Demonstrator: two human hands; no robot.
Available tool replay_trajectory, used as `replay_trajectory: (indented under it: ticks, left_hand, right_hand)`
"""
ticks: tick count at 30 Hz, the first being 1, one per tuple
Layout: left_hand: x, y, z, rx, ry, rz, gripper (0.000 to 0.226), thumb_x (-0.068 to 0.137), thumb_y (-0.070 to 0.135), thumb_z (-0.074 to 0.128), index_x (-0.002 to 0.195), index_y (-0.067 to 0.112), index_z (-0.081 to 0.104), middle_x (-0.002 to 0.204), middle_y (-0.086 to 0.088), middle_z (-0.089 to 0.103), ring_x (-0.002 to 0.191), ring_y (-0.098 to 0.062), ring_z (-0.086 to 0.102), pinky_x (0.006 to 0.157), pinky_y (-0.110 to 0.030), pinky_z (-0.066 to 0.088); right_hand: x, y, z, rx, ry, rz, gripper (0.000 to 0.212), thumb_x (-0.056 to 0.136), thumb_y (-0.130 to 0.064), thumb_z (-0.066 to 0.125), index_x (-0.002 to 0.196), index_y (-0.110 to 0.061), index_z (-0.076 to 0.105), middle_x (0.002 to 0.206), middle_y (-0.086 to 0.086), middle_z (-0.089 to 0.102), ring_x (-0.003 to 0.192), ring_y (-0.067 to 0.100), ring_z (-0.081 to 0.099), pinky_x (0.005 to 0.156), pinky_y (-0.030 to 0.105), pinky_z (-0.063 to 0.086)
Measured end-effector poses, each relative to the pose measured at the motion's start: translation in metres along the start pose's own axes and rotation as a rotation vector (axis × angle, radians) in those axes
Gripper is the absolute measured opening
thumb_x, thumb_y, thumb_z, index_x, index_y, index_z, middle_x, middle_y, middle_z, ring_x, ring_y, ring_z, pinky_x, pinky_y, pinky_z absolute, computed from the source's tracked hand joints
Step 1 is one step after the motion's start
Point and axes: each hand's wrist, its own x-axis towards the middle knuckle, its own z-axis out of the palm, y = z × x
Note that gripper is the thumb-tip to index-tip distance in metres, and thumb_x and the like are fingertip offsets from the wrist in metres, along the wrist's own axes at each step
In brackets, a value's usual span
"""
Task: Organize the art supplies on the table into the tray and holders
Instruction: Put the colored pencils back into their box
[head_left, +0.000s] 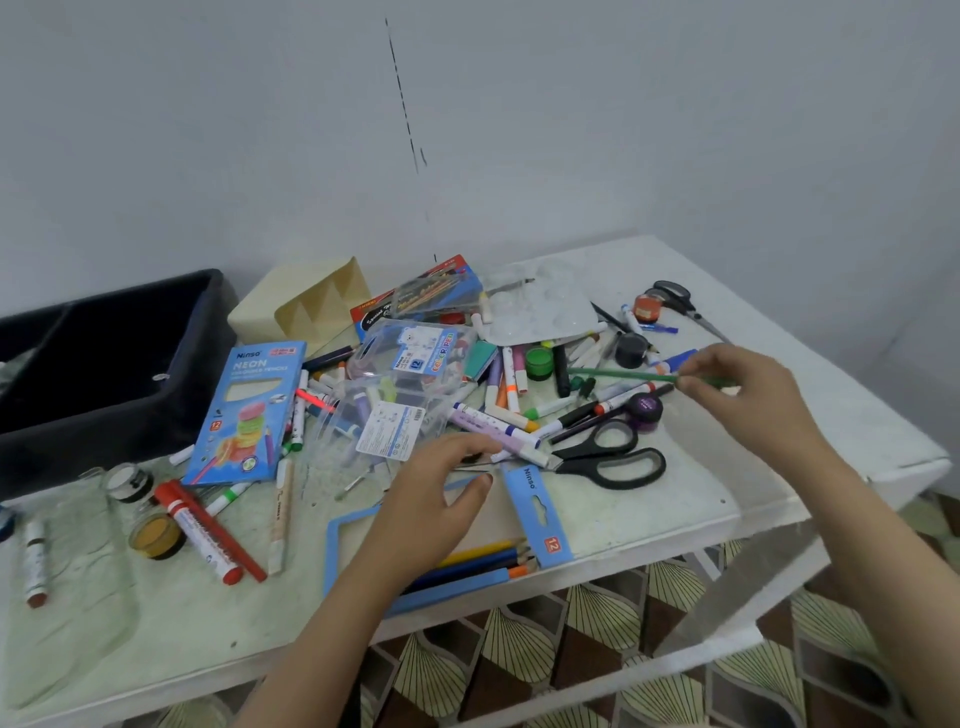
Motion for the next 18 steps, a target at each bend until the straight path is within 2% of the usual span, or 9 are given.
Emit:
replay_trajectory:
  ticks: [1,3,5,8,10,12,14,16,18]
  left_hand:
    - [0.004,0.002,0.002,-0.006,-0.004,0.014,0.03,0.083,0.028,0.053,0.106,0.047,0.055,0.11,0.029,0.057,0.109,0.003,0.051,0.091,-0.013,0.039]
    - [0.011,0.005,0.006,-0.024,0.012,0.046,0.031,0.084,0.028,0.054,0.109,0.046,0.054,0.11,0.028,0.057,0.108,0.002,0.051,0.09,-0.019,0.042]
    - [0.018,0.013,0.01,-0.085,0.114,0.091,0.028,0.087,0.032,0.052,0.113,0.041,0.054,0.111,0.022,0.059,0.107,-0.002,0.053,0.089,-0.023,0.042]
    - [0.029,0.033,0.016,-0.277,0.368,0.202,0.025,0.09,0.029,0.043,0.109,0.028,0.059,0.111,0.009,0.062,0.111,-0.012,0.055,0.092,-0.025,0.042]
    - [0.04,0.046,0.018,-0.325,0.412,0.195,0.026,0.09,0.03,0.04,0.107,0.026,0.06,0.109,0.01,0.062,0.11,-0.01,0.054,0.092,-0.021,0.04]
    - [0.052,0.054,0.019,-0.327,0.26,0.115,0.03,0.086,0.036,0.045,0.108,0.025,0.061,0.106,0.01,0.063,0.106,-0.006,0.056,0.09,-0.018,0.042]
    - [0.063,0.057,0.021,-0.386,-0.036,-0.001,0.028,0.085,0.033,0.055,0.11,0.024,0.061,0.104,0.007,0.068,0.097,-0.005,0.062,0.083,-0.018,0.049]
    - [0.068,0.06,0.025,-0.544,-0.275,-0.171,0.016,0.093,0.018,0.055,0.107,0.021,0.061,0.094,0.001,0.071,0.073,-0.011,0.067,0.062,-0.022,0.052]
    - [0.068,0.058,0.028,-0.663,-0.347,-0.316,0.019,0.098,0.011,0.044,0.101,0.016,0.063,0.074,0.001,0.068,0.046,-0.012,0.054,0.042,-0.023,0.04]
  right_hand:
    - [-0.002,-0.008,-0.001,0.122,0.063,-0.026,0.016,0.082,-0.009,0.071,0.078,-0.022,0.062,0.077,-0.015,0.066,0.074,-0.003,0.062,0.069,0.005,0.041]
    - [-0.003,-0.024,-0.003,0.303,0.139,-0.072,0.018,0.079,-0.007,0.073,0.075,-0.021,0.063,0.071,-0.017,0.067,0.07,-0.005,0.062,0.069,0.005,0.043]
    - [-0.002,-0.04,-0.006,0.39,0.124,-0.105,0.017,0.078,-0.006,0.073,0.072,-0.019,0.065,0.068,-0.017,0.068,0.067,-0.002,0.062,0.068,0.008,0.044]
    - [0.001,-0.061,-0.006,0.41,-0.045,-0.116,0.013,0.076,-0.007,0.074,0.069,-0.015,0.068,0.062,-0.01,0.067,0.063,0.006,0.06,0.065,0.013,0.044]
    - [0.004,-0.07,-0.002,0.406,-0.205,-0.104,0.011,0.073,-0.011,0.078,0.068,-0.012,0.069,0.061,-0.006,0.067,0.061,0.009,0.06,0.064,0.019,0.044]
    - [0.009,-0.075,0.004,0.38,-0.342,-0.096,0.015,0.068,-0.024,0.081,0.068,-0.014,0.07,0.062,0.005,0.066,0.064,0.021,0.057,0.065,0.03,0.041]
    - [0.014,-0.078,0.012,0.33,-0.428,-0.104,0.018,0.066,-0.033,0.08,0.07,-0.018,0.071,0.068,0.019,0.065,0.065,0.025,0.052,0.064,0.034,0.039]
    - [0.019,-0.081,0.019,0.328,-0.463,-0.118,0.013,0.075,-0.026,0.078,0.076,-0.016,0.07,0.067,0.018,0.064,0.063,0.021,0.053,0.06,0.024,0.043]
    - [0.026,-0.078,0.024,0.299,-0.475,-0.107,0.015,0.086,-0.027,0.067,0.089,-0.013,0.069,0.072,0.009,0.068,0.065,0.015,0.058,0.062,0.018,0.046]
